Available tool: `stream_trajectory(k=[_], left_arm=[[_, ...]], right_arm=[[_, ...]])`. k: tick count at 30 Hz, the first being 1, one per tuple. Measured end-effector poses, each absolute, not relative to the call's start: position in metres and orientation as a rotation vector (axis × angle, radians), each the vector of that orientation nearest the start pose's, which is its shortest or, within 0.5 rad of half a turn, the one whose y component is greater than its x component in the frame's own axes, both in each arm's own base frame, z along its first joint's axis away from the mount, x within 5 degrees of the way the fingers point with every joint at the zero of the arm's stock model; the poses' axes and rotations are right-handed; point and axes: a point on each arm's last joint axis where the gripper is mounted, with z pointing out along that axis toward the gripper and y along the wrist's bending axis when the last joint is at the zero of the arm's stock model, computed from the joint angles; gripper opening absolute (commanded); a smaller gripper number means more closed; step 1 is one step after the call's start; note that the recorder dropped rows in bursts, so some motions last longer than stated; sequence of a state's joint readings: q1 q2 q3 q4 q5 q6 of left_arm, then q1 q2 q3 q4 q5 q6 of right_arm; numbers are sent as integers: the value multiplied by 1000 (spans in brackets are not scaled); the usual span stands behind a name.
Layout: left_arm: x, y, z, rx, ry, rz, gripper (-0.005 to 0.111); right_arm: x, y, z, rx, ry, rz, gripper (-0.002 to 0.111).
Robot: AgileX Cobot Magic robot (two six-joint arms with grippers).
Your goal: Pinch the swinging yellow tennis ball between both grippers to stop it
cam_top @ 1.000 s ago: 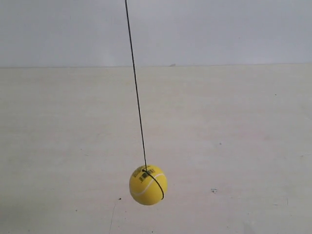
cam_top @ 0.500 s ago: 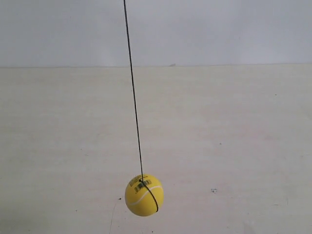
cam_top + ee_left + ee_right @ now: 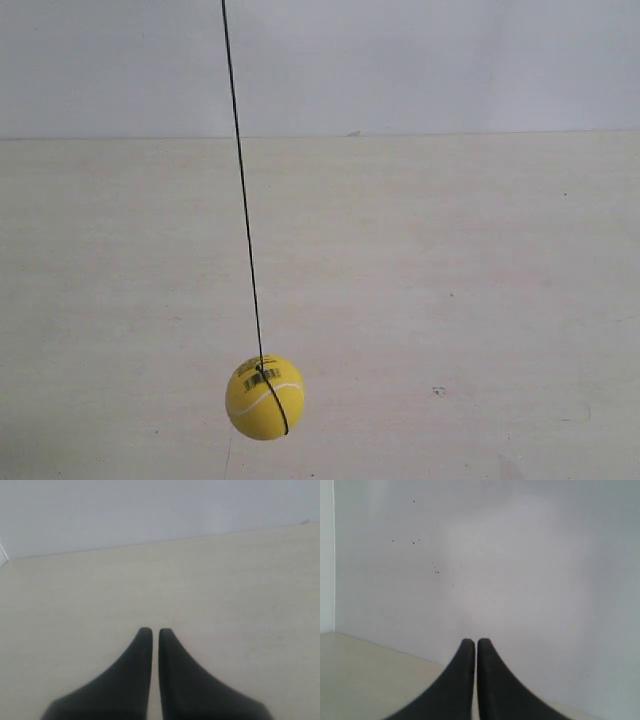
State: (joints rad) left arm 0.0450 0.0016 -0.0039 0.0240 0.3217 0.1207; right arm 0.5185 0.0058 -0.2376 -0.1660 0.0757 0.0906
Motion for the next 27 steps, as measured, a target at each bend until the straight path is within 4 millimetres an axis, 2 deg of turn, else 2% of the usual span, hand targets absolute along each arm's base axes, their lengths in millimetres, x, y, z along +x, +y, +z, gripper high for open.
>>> stream_trajectory(k=[4, 5, 10, 14, 27], left_arm=[[54, 3, 185, 83, 1803, 141, 5], [54, 3, 185, 83, 1803, 141, 5], [54, 3, 185, 83, 1803, 141, 5], [54, 3, 185, 83, 1803, 141, 5], [54, 3, 185, 83, 1803, 141, 5]], right_arm=[[37, 22, 273, -457, 1191, 278, 0], [38, 24, 264, -490, 1135, 236, 0], [43, 27, 240, -507, 1097, 185, 0], [44, 26, 239, -515, 1102, 162, 0], [53, 17, 222, -312, 1365, 150, 0]])
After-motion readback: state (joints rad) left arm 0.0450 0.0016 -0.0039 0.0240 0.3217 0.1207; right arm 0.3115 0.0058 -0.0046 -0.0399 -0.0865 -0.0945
